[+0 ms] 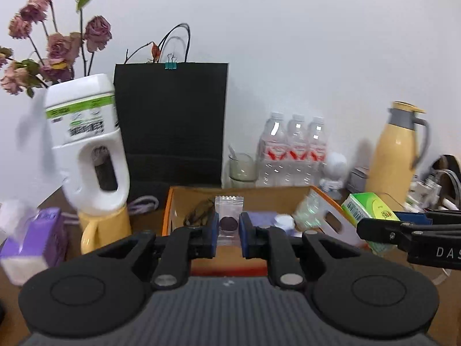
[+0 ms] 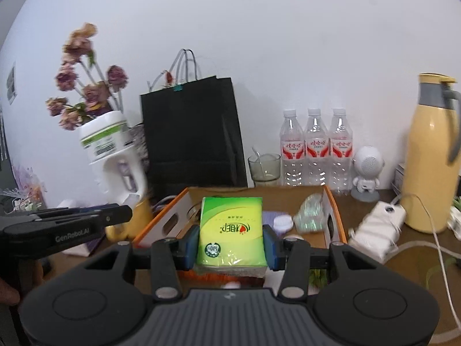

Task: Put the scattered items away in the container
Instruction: 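Carry packet and green tissue pack into the box and open both grippers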

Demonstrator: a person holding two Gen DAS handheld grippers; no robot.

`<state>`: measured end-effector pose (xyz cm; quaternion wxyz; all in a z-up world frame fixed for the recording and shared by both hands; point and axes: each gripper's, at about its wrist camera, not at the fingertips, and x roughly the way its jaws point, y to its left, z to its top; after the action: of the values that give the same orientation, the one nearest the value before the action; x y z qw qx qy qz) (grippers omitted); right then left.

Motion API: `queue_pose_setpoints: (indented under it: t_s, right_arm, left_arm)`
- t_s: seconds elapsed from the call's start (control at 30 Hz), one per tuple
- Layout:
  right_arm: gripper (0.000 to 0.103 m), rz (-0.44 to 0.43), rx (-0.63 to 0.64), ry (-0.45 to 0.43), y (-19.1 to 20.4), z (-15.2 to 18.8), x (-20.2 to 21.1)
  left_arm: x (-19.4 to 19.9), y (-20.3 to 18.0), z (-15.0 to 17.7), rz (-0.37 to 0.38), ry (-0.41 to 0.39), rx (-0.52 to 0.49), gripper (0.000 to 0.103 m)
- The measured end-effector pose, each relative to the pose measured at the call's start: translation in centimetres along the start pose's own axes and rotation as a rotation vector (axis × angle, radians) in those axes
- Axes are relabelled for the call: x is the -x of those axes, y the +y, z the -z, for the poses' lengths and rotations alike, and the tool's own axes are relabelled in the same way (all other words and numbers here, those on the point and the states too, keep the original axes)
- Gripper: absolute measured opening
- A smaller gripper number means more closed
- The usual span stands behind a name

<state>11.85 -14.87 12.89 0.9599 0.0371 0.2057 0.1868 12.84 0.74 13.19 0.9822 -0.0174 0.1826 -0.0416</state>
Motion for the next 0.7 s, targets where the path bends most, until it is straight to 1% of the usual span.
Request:
queue_pose_setpoints:
  t_s: [0.07, 0.13, 0.27, 0.3, 0.37, 0.4, 0.43, 0.5, 0.57, 0.6, 0.63, 0.7]
  right_arm:
    - [0.044, -0.002, 0.0, 0.028, -0.8, -1.7, -2.9]
    - [0.044, -0.008, 0.006, 0.061, -1.4, -3.1, -5.9]
    - [0.044, -0.003, -0.003, 0.166, -2.9, -5.0, -12.4]
    - [0.044, 0.0, -0.02, 0.201, -3.3, -5.4, -14.2]
    - [0.044, -0.006, -0.055, 0.284, -4.2, -5.9, -17.9]
    - [0.044, -0.007, -0.063, 0.32, -4.5, -6.0, -19.6]
    - [0.044, 0.015, -0.04, 0.353, -4.4, -6.0, -21.3]
    - [0.044, 0.063, 0.033, 0.402, -4.0, -6.1, -24.3]
    - [0.044, 0.065, 0.013, 0.487, -4.3, -6.0, -27.2]
    - [0.044, 0.053, -0.01, 0.531, -4.5, -5.9, -28.4]
    - [0.044, 0.042, -0.034, 0.573, -4.7, -5.6, -29.5]
    - [0.044, 0.044, -0.053, 0.629, -4.9, -5.2, -30.9]
  left_arm:
    - [-3.0, 0.5, -1.2, -0.008, 0.036, 0.025, 0.016]
    - [-6.0, 1.1, -1.9, -0.013, 0.091, 0.038, 0.016]
    - [-12.3, 2.0, -2.2, 0.015, 0.251, 0.066, 0.016]
    - [-13.8, 2.2, -2.2, 0.008, 0.281, 0.064, 0.016]
    - [-16.6, 2.4, -1.9, -0.048, 0.318, 0.025, 0.016]
    - [-17.7, 2.5, -1.8, -0.06, 0.343, 0.009, 0.016]
    - [-18.9, 2.7, -1.7, -0.068, 0.371, 0.004, 0.016]
    - [-20.8, 3.4, -1.2, -0.08, 0.43, 0.012, 0.016]
    - [-22.4, 3.8, -0.6, -0.089, 0.475, 0.011, 0.016]
    - [-22.5, 3.7, -0.4, -0.095, 0.463, -0.027, 0.016]
    - [-22.7, 3.5, -0.3, -0.107, 0.471, -0.061, 0.016]
    - [-23.0, 3.5, 0.0, -0.093, 0.476, -0.077, 0.016]
